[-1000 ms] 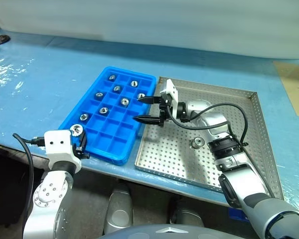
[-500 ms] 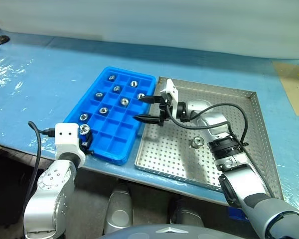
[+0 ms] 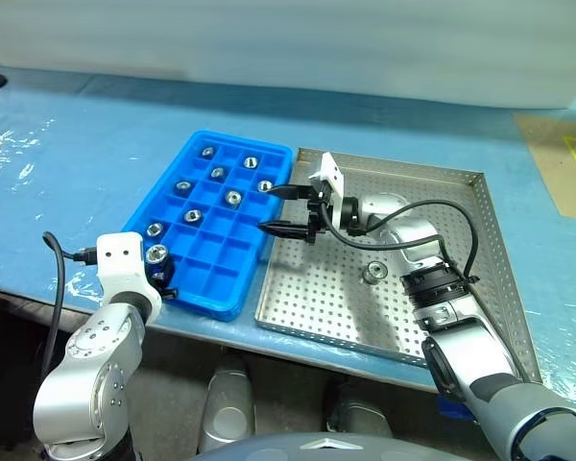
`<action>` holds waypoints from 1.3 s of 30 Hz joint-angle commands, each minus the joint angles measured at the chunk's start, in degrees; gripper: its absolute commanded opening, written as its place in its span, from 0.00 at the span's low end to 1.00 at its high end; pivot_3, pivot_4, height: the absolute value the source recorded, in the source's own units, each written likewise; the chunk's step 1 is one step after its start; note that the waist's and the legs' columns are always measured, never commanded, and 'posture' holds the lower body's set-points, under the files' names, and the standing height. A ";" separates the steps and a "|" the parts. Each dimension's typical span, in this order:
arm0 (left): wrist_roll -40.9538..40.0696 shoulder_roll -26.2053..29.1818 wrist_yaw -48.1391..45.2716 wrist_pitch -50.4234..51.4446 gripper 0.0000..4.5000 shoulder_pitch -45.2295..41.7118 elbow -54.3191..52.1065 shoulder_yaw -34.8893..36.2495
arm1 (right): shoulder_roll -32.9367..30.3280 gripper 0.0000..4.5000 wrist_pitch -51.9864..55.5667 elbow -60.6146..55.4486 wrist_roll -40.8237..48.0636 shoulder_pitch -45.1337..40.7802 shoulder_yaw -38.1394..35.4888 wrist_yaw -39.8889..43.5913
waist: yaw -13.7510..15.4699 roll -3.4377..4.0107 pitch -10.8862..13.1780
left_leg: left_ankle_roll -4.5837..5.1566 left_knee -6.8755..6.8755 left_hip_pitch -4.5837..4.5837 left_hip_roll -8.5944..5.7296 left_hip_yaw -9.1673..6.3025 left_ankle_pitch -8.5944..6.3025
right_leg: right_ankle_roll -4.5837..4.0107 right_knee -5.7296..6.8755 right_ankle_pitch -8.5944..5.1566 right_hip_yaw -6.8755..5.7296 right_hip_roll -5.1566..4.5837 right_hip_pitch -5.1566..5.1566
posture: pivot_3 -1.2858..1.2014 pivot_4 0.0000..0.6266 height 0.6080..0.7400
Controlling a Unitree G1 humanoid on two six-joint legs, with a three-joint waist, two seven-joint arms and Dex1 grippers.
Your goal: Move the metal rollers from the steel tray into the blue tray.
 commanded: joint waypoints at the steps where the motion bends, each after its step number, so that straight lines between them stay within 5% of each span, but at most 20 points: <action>1: -0.42 -0.15 -0.49 1.45 0.68 1.76 0.19 0.40 | 0.22 1.00 -0.56 -2.87 0.73 -0.01 -0.66 -0.04 | -0.02 0.00 0.00 | 0.01 0.00 0.00 0.00 0.00 0.00 | 0.00 0.00 0.00 0.00 0.00 0.00 | 0.69 0.24 1.00; 5: -0.60 -0.44 -0.42 0.37 0.98 1.62 0.61 0.53 | 0.18 1.00 -0.58 -2.97 0.71 0.06 -0.74 -0.14 | -0.23 0.05 -0.03 | 0.01 0.00 0.05 0.01 0.01 0.00 | 0.00 0.02 0.00 0.00 0.01 0.00 | 0.69 0.24 1.00; 6: -0.72 -0.50 -0.46 -0.15 0.99 1.16 0.93 0.65 | 0.17 1.00 -0.61 -2.91 0.68 0.03 -0.76 -0.16 | -0.31 0.05 -0.04 | 0.01 0.00 0.05 0.01 0.01 0.00 | 0.00 0.03 0.00 0.00 0.02 0.00 | 0.69 0.24 1.00; 20: -3.40 5.87 -9.75 -25.07 0.99 -11.91 15.66 -7.82 | -2.50 1.00 2.44 -9.92 1.77 3.59 -4.66 -5.59 | -0.37 0.06 -0.04 | 0.00 0.56 -0.06 0.01 -0.03 0.00 | 0.02 0.43 0.01 0.06 -0.04 0.02 | 0.61 0.24 1.00; 30: -6.07 9.33 -27.07 -40.60 0.99 -25.17 37.94 -15.92 | -8.91 1.00 10.34 -22.59 3.14 13.29 -11.14 -14.44 | -4.15 0.06 -0.04 | -0.26 0.55 0.07 -0.05 0.01 0.16 | 0.07 0.67 0.04 0.10 -0.03 -0.01 | 0.54 0.24 1.00; 39: -8.00 10.55 -39.05 -46.66 0.99 -30.73 45.59 -20.99 | -14.60 1.00 17.65 -31.79 4.82 21.45 -14.83 -19.65 | -7.45 0.06 -0.04 | -0.26 0.48 0.19 -0.06 0.09 0.17 | 0.07 0.66 0.04 0.16 -0.01 -0.01 | 0.49 0.24 1.00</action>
